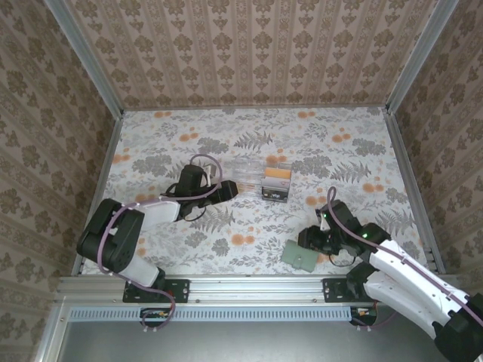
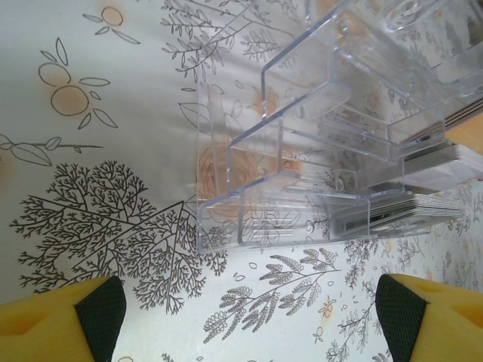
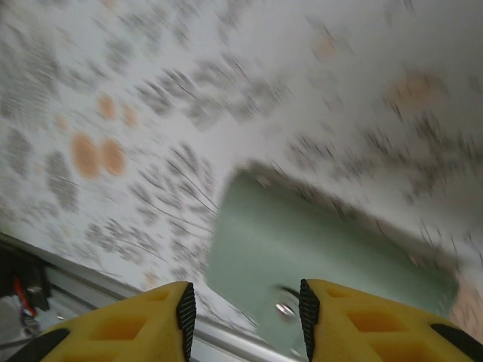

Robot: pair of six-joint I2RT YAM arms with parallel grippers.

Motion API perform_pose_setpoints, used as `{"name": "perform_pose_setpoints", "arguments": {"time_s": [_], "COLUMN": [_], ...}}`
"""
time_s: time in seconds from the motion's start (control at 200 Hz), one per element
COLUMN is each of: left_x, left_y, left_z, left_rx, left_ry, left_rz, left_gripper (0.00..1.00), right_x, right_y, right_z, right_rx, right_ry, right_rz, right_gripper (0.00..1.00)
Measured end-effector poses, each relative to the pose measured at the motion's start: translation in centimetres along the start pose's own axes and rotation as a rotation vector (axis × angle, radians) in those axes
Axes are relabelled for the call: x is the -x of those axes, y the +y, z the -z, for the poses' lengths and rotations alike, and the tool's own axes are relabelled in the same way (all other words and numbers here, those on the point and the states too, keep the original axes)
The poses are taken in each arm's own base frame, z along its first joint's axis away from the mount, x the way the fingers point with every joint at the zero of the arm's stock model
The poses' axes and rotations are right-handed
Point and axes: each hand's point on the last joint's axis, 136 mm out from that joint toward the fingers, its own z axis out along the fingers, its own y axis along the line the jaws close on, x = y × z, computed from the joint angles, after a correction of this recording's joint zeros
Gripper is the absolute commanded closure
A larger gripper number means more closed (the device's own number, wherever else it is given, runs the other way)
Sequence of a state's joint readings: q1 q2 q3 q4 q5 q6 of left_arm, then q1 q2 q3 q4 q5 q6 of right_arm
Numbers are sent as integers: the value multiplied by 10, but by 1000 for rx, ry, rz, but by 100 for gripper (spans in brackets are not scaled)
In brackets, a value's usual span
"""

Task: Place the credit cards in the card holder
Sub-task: Move the card holder to the bottom-center of the table, then rotate the card holder at the bottom-center of the table.

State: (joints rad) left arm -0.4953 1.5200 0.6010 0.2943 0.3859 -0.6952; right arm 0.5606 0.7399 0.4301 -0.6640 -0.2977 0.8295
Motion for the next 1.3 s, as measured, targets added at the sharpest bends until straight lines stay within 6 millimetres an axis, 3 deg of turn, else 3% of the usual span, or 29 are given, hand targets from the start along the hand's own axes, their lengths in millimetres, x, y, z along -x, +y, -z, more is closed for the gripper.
{"name": "perform_pose_setpoints", "arguments": {"time_s": [0.125, 0.295, 0.605, 0.725, 0.785, 0.9, 1.105, 1.3], "left_x": [0, -2, -9, -20, -26, -41, -60, -83], "left_y": [-4, -9, -10, -14, -21, -36, -65, -92], "left_z": [5, 11, 26, 27, 27, 25, 7, -19], "left_rx": [6, 9, 13, 10, -6, -45, -124, -196], "left_ry": [-6, -5, -18, 15, 31, 76, 198, 323], "left_rz": [-23, -50, -80, -106, -135, -196, -295, -384], "left_gripper": [11, 11, 14, 16, 17, 19, 26, 25], "right_x": [-18, -20, 21, 37, 42, 42, 5, -6], "right_y": [-11, -13, 60, 101, 108, 94, 42, 42], "right_z": [-15, -37, -75, -69, -60, -47, -51, -56], "right_rx": [-51, -111, -16, 39, 50, 31, -25, -1], "right_ry": [77, 143, 144, 77, 31, -32, 29, 69], "right_rz": [-35, -37, 235, 371, 386, 339, 207, 181], "right_gripper": [55, 51, 52, 62, 67, 74, 73, 73]}}
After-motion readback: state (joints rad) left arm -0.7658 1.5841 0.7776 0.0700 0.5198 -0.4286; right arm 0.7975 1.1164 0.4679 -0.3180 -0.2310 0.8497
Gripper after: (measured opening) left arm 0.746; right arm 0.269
